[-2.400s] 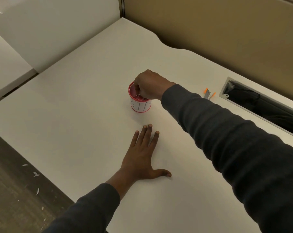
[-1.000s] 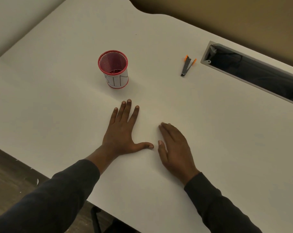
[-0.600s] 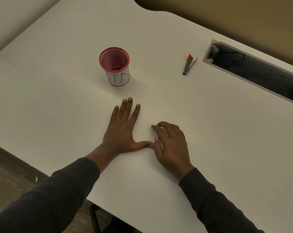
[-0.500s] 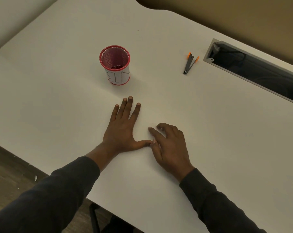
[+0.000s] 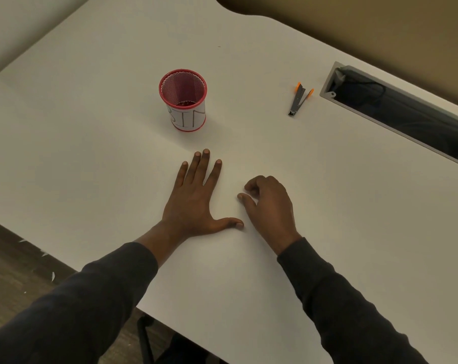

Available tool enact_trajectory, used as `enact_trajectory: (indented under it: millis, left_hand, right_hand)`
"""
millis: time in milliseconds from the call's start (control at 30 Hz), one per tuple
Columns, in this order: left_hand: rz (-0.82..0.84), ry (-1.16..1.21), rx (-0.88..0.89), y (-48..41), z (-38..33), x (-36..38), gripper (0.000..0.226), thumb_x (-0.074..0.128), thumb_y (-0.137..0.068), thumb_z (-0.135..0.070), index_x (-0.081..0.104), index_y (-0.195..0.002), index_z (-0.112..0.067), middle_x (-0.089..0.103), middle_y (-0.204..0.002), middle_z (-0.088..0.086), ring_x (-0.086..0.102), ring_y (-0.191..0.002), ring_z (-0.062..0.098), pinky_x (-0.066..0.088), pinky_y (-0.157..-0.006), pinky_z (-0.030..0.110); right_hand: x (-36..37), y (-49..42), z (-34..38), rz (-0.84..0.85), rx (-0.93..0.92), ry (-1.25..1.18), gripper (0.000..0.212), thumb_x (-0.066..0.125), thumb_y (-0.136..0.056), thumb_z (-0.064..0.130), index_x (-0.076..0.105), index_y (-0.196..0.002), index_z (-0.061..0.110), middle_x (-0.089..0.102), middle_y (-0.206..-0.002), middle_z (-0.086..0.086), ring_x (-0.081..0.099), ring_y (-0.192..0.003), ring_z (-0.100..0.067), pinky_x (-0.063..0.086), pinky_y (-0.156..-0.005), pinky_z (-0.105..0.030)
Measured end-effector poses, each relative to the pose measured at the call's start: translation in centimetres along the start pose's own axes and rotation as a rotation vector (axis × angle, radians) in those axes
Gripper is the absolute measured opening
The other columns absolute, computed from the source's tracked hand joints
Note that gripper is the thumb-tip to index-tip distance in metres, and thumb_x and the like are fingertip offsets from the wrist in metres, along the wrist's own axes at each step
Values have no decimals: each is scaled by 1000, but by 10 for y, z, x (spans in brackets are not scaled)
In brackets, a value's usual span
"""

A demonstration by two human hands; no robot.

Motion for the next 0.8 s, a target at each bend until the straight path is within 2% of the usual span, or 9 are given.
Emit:
enact_trajectory:
  millis: [267, 500, 633, 800]
  left_hand:
    - [9, -4, -5, -1, 0, 0, 142, 21, -60, -109, -5, -166, -17, -17, -173, 13, -17, -160, 30, 3, -131, 55]
    - [2, 7, 0, 1, 0, -1, 141, 21, -61, -108, -4, -166, -17, -17, -173, 12, -17, -160, 30, 2, -131, 55]
    - [0, 13, -1, 1, -1, -2, 141, 19, -61, -108, -3, -166, -17, -16, -173, 13, -17, -160, 30, 3, -130, 56]
    - [-1, 10, -2, 1, -1, -1, 141, 21, -61, -108, -4, -166, -17, -16, -173, 12, -17, -160, 29, 3, -130, 55]
  right_hand:
    - [1, -11, 13, 30, 48, 76, 12, 67, -91, 32, 64, -92, 21, 63, -87, 4, 57, -81, -14, 51, -72, -31]
    - [0, -13, 22, 75, 59, 181, 16, 56, -97, 28, 64, -100, 15, 63, -97, -1, 59, -89, -18, 44, -74, -26]
    - [-1, -16, 28, 132, 32, 293, 21, 50, -98, 25, 61, -105, 9, 62, -101, -6, 58, -90, -21, 37, -70, -26]
    - [-3, -19, 32, 196, -10, 321, 16, 49, -94, 20, 59, -95, 7, 53, -88, -3, 48, -79, -19, 35, -66, -29]
Point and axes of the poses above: each hand's wrist, its own y-axis away from the middle knuckle, its own x-axis out of the palm, z = x × y, the point moved 3 cm from there along -y, towards the middle knuckle
